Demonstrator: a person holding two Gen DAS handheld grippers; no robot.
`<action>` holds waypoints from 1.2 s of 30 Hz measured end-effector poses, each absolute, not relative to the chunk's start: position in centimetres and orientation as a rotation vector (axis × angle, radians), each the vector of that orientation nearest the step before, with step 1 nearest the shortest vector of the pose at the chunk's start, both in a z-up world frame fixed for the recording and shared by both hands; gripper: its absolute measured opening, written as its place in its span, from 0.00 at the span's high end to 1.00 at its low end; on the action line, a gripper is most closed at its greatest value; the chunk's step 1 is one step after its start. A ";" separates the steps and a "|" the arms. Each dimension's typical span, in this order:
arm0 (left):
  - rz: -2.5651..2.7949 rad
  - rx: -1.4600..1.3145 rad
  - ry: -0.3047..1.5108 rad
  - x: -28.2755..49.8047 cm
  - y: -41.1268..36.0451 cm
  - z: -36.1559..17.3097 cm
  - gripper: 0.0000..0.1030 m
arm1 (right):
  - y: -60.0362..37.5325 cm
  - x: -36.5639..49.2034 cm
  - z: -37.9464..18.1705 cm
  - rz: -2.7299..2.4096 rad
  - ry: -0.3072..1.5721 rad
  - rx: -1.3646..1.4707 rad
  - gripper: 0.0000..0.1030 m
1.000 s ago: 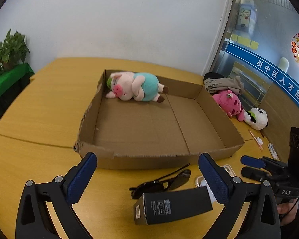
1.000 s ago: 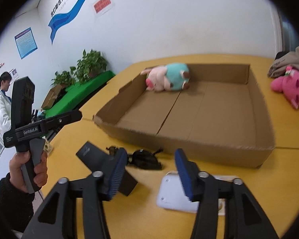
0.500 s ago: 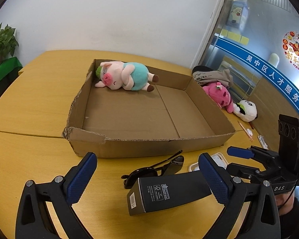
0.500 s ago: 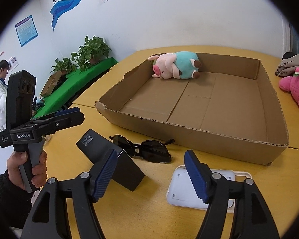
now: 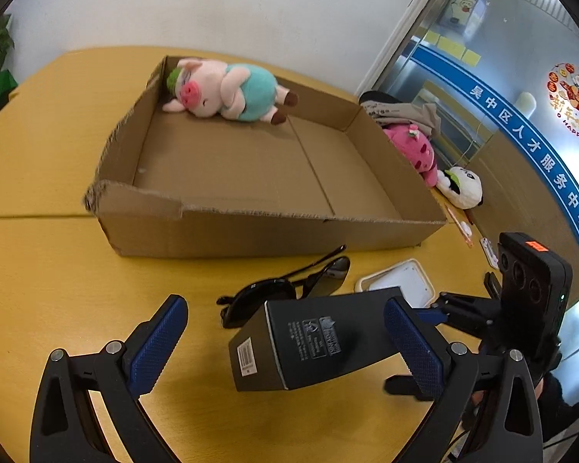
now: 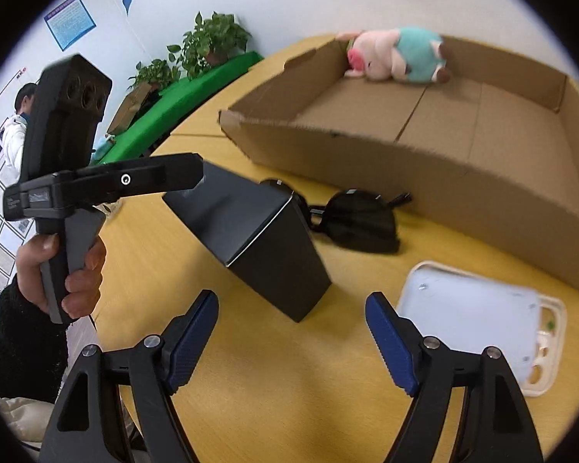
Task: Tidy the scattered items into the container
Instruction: 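Grasp the black rectangular box with both grippers from either side, then carry the black box with both grippers and lower it into the cardboard box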
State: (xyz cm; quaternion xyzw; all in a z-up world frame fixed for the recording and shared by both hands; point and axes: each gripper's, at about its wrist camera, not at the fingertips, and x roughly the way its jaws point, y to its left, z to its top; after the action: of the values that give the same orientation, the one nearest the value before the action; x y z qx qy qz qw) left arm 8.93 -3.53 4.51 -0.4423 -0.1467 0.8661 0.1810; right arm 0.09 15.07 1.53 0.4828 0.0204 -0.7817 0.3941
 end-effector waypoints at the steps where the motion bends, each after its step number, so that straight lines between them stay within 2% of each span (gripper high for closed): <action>1: 2.434 -1.270 -0.428 8.8 -3.5 4.1 0.00 | 14.6 0.1 1.1 -1.974 0.047 1.235 0.24; 5: 2.333 -1.274 -0.543 8.6 -3.8 2.9 0.04 | 12.6 -0.2 0.3 -1.973 0.058 1.232 0.24; 7: 2.283 -1.263 -0.597 8.6 -3.8 2.4 0.09 | 11.8 0.0 0.0 -1.965 0.062 1.219 0.24; 9: 2.297 -1.248 -0.612 8.9 -3.8 2.4 0.09 | 11.1 0.5 -0.1 -2.002 0.109 1.185 0.25; 11: 2.306 -1.249 -0.621 9.1 -3.9 2.5 0.09 | 11.0 0.8 0.0 -2.028 0.132 1.163 0.31; 12: 2.312 -1.246 -0.614 9.3 -3.8 2.6 0.10 | 11.2 0.8 0.0 -2.041 0.116 1.160 0.34; 19: 2.413 -1.167 -0.520 10.5 -1.8 5.8 0.10 | 11.8 2.1 1.4 -2.114 0.143 1.083 0.34; 36: 2.520 -0.856 -0.317 4.6 0.1 18.1 0.10 | 13.7 -3.6 12.9 -2.273 0.132 0.836 0.34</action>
State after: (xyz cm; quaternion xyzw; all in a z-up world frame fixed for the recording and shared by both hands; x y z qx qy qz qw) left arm 4.59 0.15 18.09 -0.3111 -0.1151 0.9152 0.2287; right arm -3.61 13.75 12.89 0.3229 0.0508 -0.8778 0.3503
